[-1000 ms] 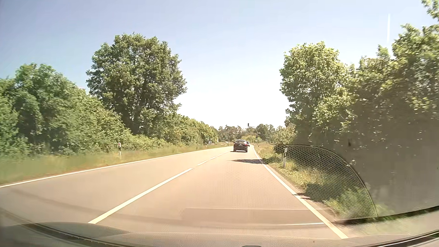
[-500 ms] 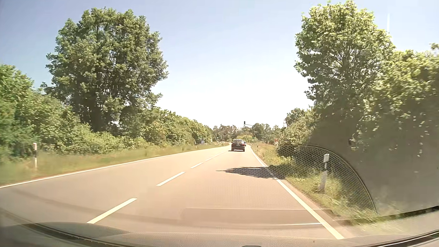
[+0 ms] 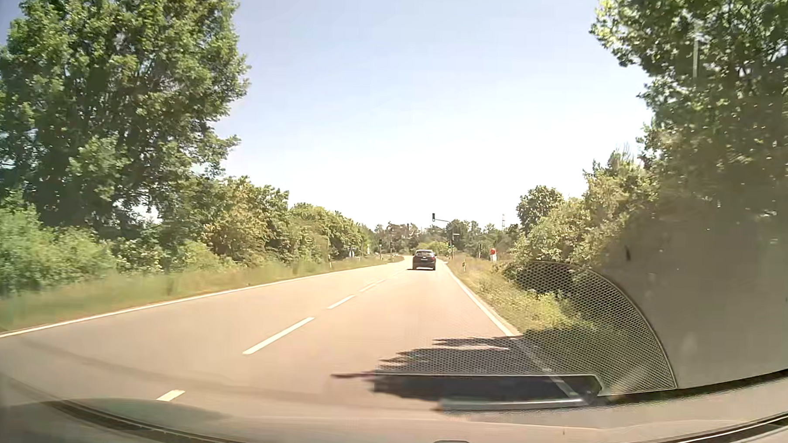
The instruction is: Follow the waypoints while adhering to traffic rules and regulations
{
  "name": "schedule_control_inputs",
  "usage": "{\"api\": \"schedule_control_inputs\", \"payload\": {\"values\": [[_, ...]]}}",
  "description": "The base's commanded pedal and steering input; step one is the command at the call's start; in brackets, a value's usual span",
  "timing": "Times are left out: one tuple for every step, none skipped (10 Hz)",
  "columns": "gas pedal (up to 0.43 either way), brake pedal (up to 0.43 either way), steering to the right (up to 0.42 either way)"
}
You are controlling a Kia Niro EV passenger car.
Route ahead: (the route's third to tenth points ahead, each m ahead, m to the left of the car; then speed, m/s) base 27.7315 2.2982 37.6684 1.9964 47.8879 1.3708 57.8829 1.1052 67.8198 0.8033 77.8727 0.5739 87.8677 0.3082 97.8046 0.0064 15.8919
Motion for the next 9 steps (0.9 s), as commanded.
{"api": "schedule_control_inputs", "payload": {"values": [[0.039,0.030,0.007],[0.039,0.030,0.007],[0.039,0.030,0.006],[0.039,0.030,0.007],[0.039,0.030,0.007],[0.039,0.030,0.007],[0.039,0.030,0.007],[0.039,0.030,0.007],[0.039,0.030,0.007]]}}
